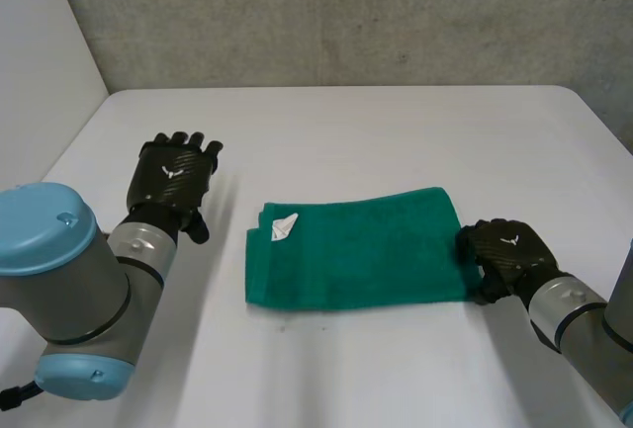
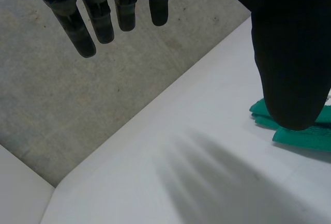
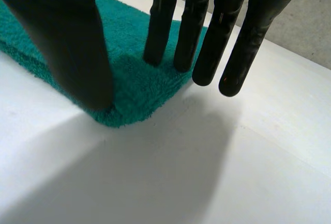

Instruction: Fold the towel.

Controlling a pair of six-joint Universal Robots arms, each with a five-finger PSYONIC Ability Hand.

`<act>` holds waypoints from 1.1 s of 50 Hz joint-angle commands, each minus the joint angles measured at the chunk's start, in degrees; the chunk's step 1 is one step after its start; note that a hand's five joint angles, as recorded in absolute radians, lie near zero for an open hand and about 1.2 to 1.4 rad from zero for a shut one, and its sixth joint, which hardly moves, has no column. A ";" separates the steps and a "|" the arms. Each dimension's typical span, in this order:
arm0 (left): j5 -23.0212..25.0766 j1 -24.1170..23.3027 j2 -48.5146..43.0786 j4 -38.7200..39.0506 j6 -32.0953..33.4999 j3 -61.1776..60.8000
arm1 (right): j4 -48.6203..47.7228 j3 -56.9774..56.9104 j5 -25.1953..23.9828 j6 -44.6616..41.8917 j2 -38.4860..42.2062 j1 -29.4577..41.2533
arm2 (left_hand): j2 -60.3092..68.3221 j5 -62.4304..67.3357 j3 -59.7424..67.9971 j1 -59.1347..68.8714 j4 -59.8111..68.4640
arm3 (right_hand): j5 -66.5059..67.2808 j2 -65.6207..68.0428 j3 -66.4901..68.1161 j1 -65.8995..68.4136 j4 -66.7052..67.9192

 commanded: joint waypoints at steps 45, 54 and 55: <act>0.05 0.03 0.58 -0.08 -0.06 -0.87 | 1.62 -1.96 1.85 1.69 2.74 2.10 | -1.61 -2.64 -2.22 -1.01 -1.62 | -5.66 -7.55 -7.59 -1.45 -7.21; -0.04 -0.14 0.14 0.00 -0.06 -0.87 | -0.41 -2.39 0.88 0.28 3.18 0.34 | -1.61 -2.64 -2.22 -1.01 -1.62 | 17.01 15.12 15.08 21.22 15.46; -0.04 -0.14 0.14 -0.08 -0.06 -0.87 | -0.84 -2.48 0.88 0.28 3.27 0.25 | -1.61 -2.64 -2.22 -1.01 -1.62 | 21.71 19.83 19.79 25.92 20.16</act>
